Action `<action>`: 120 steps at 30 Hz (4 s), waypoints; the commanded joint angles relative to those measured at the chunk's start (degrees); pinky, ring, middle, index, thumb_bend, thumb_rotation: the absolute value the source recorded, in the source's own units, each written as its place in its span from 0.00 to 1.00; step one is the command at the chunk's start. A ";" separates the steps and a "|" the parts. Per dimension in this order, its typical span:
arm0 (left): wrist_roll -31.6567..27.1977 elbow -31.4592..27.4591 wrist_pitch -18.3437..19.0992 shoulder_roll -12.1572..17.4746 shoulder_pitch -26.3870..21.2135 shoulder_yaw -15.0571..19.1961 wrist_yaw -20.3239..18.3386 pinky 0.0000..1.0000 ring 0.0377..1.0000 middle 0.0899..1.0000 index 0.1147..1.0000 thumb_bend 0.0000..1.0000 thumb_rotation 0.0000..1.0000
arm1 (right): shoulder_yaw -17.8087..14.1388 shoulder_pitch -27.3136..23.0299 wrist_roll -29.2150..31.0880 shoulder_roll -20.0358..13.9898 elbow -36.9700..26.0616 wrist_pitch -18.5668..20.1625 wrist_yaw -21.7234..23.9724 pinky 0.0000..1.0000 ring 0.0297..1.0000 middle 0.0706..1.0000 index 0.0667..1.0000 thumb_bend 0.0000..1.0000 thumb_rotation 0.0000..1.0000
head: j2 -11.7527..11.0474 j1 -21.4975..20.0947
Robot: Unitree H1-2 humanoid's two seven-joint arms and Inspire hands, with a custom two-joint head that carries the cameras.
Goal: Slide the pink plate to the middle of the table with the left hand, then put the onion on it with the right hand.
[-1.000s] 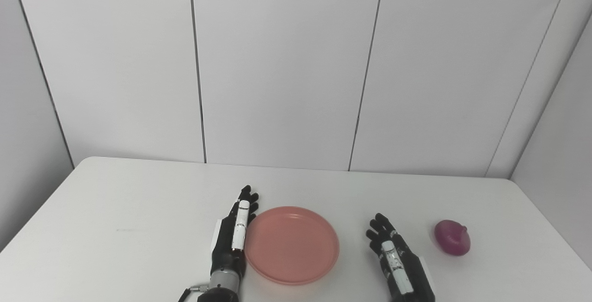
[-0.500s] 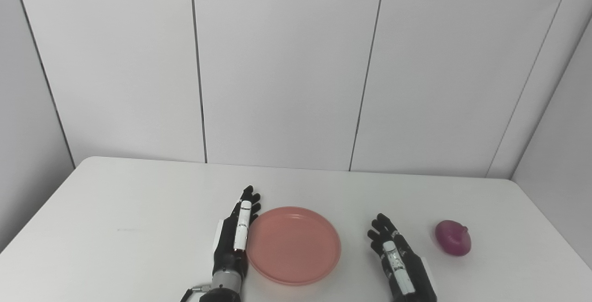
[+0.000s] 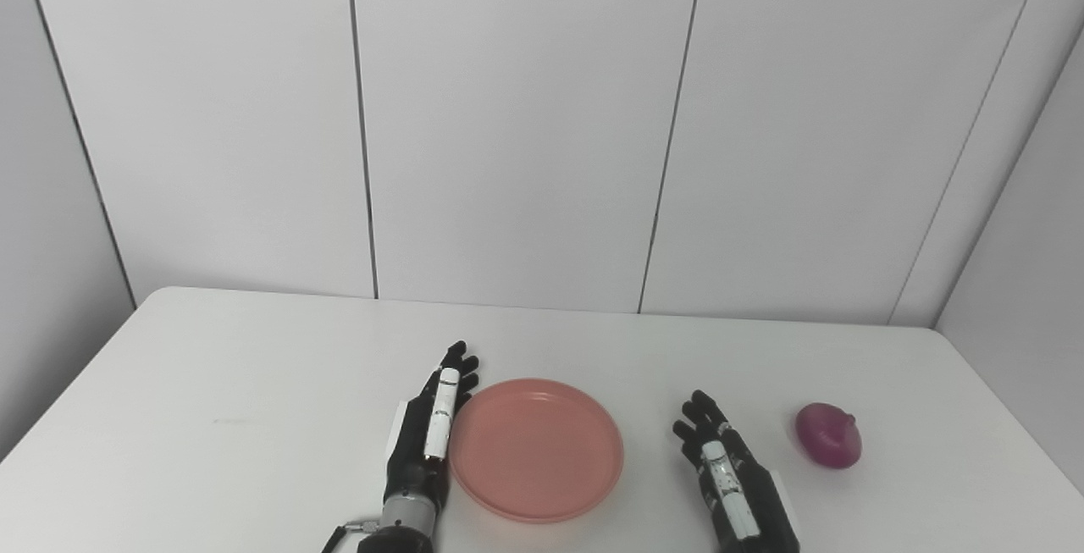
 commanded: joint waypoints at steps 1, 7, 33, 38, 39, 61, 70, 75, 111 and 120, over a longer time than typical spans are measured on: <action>-0.28 -1.16 0.47 0.68 -1.39 0.00 -0.52 0.91 0.89 0.88 0.87 0.50 1.00 | 0.13 -1.71 -0.42 -1.13 -2.39 -1.39 0.64 0.99 0.92 0.92 0.94 0.49 0.78 | 0.07 0.00; -0.18 -1.26 1.04 1.75 -1.86 -0.18 -1.64 0.90 0.89 0.88 0.87 0.50 1.00 | -0.71 -3.94 -3.73 -4.79 -5.01 -3.42 -0.11 0.99 0.94 0.94 0.97 0.50 0.87 | 1.67 -1.79; -1.35 -3.64 3.30 4.97 -1.27 0.16 -5.22 0.89 0.88 0.87 0.86 0.52 1.00 | -2.27 -10.57 -26.54 -20.35 -10.93 7.98 -1.64 0.79 0.85 0.86 0.90 0.79 0.51 | 4.75 -9.11; -1.70 -4.09 3.93 5.03 -1.19 0.48 -5.28 0.89 0.88 0.86 0.86 0.51 1.00 | -0.22 -11.29 -32.80 -22.73 -9.50 11.54 -1.47 0.79 0.85 0.85 0.88 0.86 0.46 | 4.43 -10.42; -1.79 -3.78 3.50 5.14 -1.25 0.46 -5.54 0.89 0.88 0.87 0.86 0.50 1.00 | 0.45 -11.41 -34.47 -23.19 -9.44 12.69 -1.19 0.79 0.85 0.86 0.89 0.88 0.45 | 4.37 -10.44; -2.86 -2.52 1.79 5.72 -1.47 1.54 -6.32 0.89 0.87 0.85 0.85 0.52 1.00 | 8.14 -12.69 -52.10 -26.61 -5.20 22.03 2.73 0.94 0.91 0.91 0.94 0.94 0.37 | 3.54 -14.35; -2.84 -2.65 1.97 5.55 -1.24 1.47 -6.29 0.88 0.87 0.85 0.84 0.53 1.00 | 9.45 -12.96 -55.04 -27.25 -0.16 18.26 -2.90 0.93 0.90 0.89 0.93 0.93 0.34 | 3.53 -14.00; -2.97 -3.16 2.27 5.53 -1.10 1.51 -6.37 0.88 0.87 0.85 0.85 0.53 1.00 | 10.24 -13.64 -56.20 -27.74 1.59 17.35 -4.77 0.94 0.89 0.89 0.93 0.92 0.36 | 3.77 -13.76; -2.99 -4.01 2.77 5.16 -0.72 1.27 -5.96 0.88 0.87 0.86 0.85 0.51 1.00 | 7.89 -14.21 -48.14 -26.25 6.99 15.46 -7.92 0.35 0.37 0.42 0.51 0.51 0.00 | 4.56 -12.84; -2.85 -3.95 3.13 5.00 -0.78 0.95 -6.02 0.90 0.88 0.86 0.85 0.52 1.00 | 7.15 -13.82 -46.60 -25.93 6.27 12.51 -11.44 0.34 0.38 0.42 0.50 0.51 0.00 | 4.48 -12.30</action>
